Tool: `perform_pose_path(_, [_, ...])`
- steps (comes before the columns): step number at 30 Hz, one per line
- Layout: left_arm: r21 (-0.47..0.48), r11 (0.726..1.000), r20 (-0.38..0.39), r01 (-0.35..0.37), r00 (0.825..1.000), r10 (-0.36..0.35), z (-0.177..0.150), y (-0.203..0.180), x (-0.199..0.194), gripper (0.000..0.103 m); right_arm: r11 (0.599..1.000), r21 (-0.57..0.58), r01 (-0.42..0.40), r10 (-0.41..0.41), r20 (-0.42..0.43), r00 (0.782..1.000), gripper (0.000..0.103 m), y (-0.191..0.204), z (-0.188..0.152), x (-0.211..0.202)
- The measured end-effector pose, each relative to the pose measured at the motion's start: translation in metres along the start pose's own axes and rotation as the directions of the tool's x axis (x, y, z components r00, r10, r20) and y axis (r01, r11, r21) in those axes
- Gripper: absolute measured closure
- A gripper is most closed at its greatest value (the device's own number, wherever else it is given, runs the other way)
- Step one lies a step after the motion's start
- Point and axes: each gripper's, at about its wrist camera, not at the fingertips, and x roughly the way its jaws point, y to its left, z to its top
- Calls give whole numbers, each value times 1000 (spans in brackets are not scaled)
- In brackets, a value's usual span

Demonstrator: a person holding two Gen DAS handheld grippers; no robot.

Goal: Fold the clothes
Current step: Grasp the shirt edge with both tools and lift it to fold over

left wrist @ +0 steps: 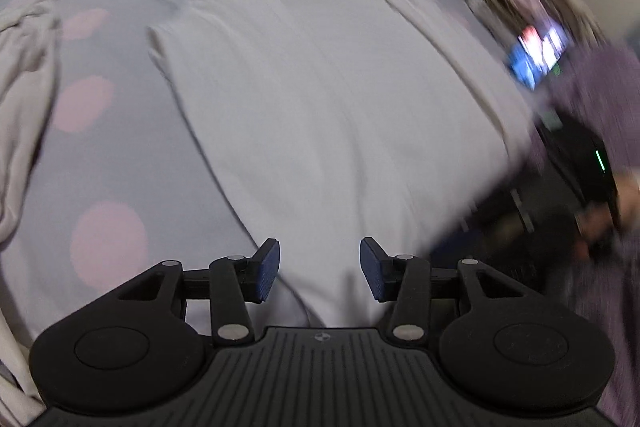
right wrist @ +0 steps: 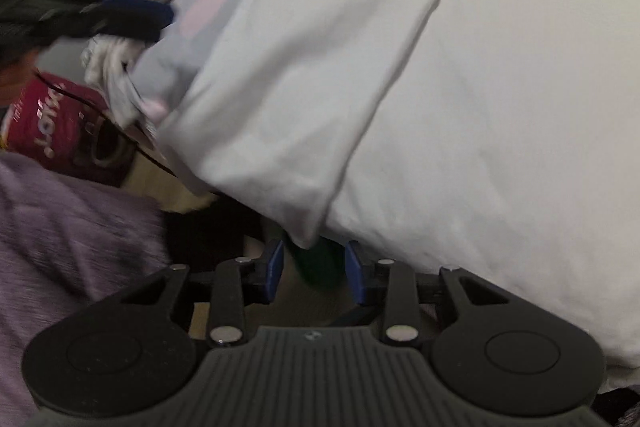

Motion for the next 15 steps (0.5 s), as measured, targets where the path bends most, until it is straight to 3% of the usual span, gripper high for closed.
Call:
perform_pose_path(5, [93,996,-97,-9,995,18,-29,-22,11,57,1000,-7,5,-5,25,1000,65,5,0,8])
perform_pose_path(10, [185,982,-134,-27,990,53,-47,-40,33,57,999,33,31,-31,16,999,65,3,-4,25])
perform_pose_path(13, [196,979,-151,-54,985,85,-52,-41,45,60,998,41,38,-40,35,999,65,4,-5,36])
perform_pose_path(15, [185,980,-155,-77,982,107,-53,-38,51,72,999,33,31,-32,37,999,68,6,-5,40])
